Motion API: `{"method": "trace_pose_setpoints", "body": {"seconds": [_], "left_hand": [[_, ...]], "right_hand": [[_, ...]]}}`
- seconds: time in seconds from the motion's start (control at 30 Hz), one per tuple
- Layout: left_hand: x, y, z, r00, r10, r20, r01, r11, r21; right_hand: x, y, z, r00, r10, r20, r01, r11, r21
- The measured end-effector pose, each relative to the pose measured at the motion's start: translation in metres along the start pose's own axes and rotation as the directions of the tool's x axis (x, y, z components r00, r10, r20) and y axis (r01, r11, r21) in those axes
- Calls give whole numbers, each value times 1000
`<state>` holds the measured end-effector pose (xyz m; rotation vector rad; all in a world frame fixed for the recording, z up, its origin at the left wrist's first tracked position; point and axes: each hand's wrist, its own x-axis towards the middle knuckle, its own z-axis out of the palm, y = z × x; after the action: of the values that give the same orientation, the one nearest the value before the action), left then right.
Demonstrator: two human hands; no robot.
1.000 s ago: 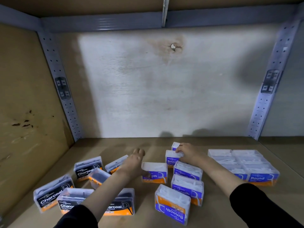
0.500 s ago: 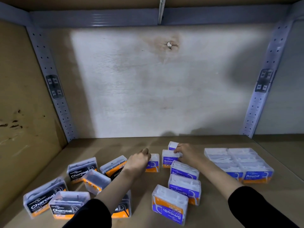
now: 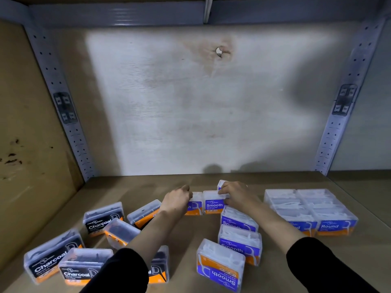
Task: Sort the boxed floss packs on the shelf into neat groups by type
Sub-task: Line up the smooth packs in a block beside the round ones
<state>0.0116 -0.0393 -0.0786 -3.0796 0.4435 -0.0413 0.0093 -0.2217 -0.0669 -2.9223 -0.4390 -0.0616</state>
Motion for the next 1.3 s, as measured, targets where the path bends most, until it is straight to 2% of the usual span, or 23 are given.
{"method": "trace_pose_setpoints", "body": {"seconds": [0.67, 0.8, 0.9, 1.0, 1.13, 1.2, 1.3], "left_hand": [[2, -3, 1, 1000, 21, -21, -21, 1000, -8], [1, -6, -2, 999, 48, -22, -49, 998, -29], [0, -7, -7, 996, 75, -38, -76, 996, -41], [0, -2, -14, 986, 155, -60, -159, 985, -65], [-1, 21, -26, 917, 398, -12, -394, 905, -163], [-1, 35, -27, 874, 486, 5, -472, 852, -226], [4, 53, -26, 850, 523, 57, -499, 835, -230]], "right_hand": [[4, 7, 4, 1000, -19, 6, 19, 999, 45], [7, 11, -3, 1000, -21, 17, 18, 992, 122], [7, 19, -9, 999, 41, -22, -36, 982, 187], [9, 32, -15, 992, 109, -70, -92, 974, 209], [11, 43, -19, 980, 190, -65, -171, 960, 222], [12, 45, -20, 981, 194, -28, -183, 958, 223], [17, 44, -22, 982, 177, 68, -187, 960, 207]]}}
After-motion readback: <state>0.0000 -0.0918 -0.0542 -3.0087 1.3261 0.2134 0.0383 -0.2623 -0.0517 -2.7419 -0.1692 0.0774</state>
